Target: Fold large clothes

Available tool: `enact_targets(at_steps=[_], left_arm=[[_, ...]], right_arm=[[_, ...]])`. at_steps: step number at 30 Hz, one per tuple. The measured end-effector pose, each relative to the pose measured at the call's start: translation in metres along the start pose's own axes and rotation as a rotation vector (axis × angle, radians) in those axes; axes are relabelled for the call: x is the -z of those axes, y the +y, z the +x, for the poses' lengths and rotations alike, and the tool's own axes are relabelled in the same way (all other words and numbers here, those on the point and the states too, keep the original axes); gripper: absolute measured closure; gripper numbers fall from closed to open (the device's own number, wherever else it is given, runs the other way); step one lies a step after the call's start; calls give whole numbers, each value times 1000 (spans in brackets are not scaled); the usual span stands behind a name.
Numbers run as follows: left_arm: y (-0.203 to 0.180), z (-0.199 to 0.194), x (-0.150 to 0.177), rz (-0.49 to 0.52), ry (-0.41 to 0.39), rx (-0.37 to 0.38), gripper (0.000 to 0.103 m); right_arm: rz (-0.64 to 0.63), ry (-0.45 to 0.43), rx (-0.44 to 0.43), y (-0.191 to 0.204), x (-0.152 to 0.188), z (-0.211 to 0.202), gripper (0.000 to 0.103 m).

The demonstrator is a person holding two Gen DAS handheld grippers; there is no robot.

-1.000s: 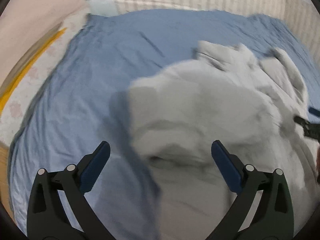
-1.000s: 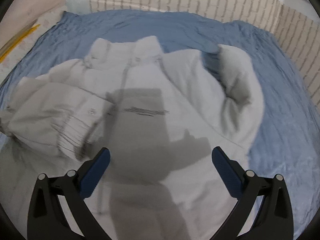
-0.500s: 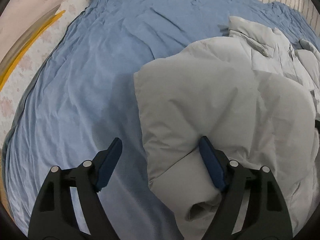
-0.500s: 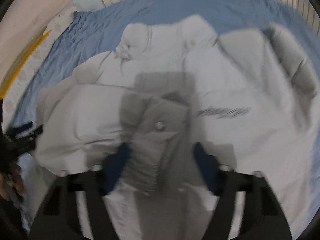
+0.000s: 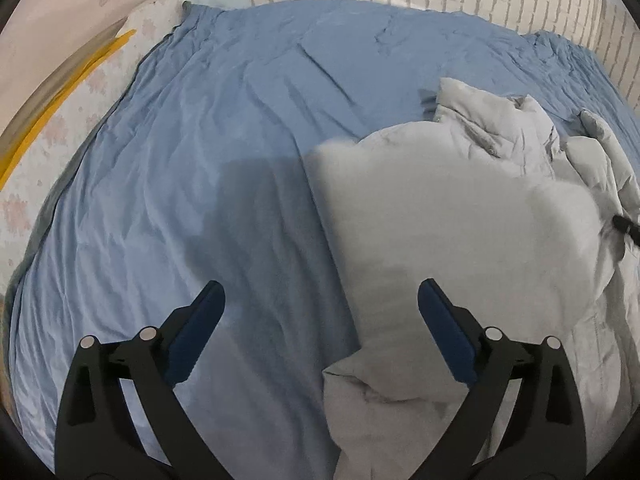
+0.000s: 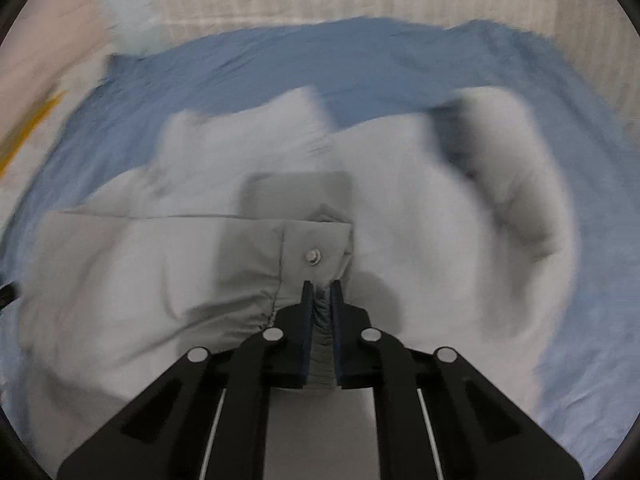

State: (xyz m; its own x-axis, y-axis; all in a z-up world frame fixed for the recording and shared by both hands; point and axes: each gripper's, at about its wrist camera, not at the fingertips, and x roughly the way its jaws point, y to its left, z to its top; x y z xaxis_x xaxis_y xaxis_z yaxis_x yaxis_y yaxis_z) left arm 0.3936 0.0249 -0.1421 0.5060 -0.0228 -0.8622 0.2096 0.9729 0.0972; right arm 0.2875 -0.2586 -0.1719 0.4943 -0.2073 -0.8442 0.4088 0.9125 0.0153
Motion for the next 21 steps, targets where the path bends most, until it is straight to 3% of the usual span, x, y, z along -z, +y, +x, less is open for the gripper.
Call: enact_targets(at_steps=[2,4,7,8,9,11,15,19,21], left_arm=[[-6,3,-5,6,3,1,7],[-13,5,-7,5,15,16,7],[-29,4,-7,22,7,53,7],[-37,3,-6,39,-5,57,7],[-43,1,-5,54,-10,58,7],[-59,6,-5,84,-10,63,11],[-85,24,-1,130,22,36,30],[-88,52,3,132,83,15,32],[-86,63,2,116,105,16,31]], right_arm=[[30,13,50,-28,-4,9,94],[59,85,0,-50,-4,20,93],[12,23,111,-59,1,2,86],[32,17,98,-65,3,-6,85],[71,12,23,-68,5,-14,84],[71,5,-49,-59,5,-22,83],[-6,3,-99,-26,3,-13,83],[-114,109,-36,-3,14,30,84],[-174,98,5,10,19,39,84]])
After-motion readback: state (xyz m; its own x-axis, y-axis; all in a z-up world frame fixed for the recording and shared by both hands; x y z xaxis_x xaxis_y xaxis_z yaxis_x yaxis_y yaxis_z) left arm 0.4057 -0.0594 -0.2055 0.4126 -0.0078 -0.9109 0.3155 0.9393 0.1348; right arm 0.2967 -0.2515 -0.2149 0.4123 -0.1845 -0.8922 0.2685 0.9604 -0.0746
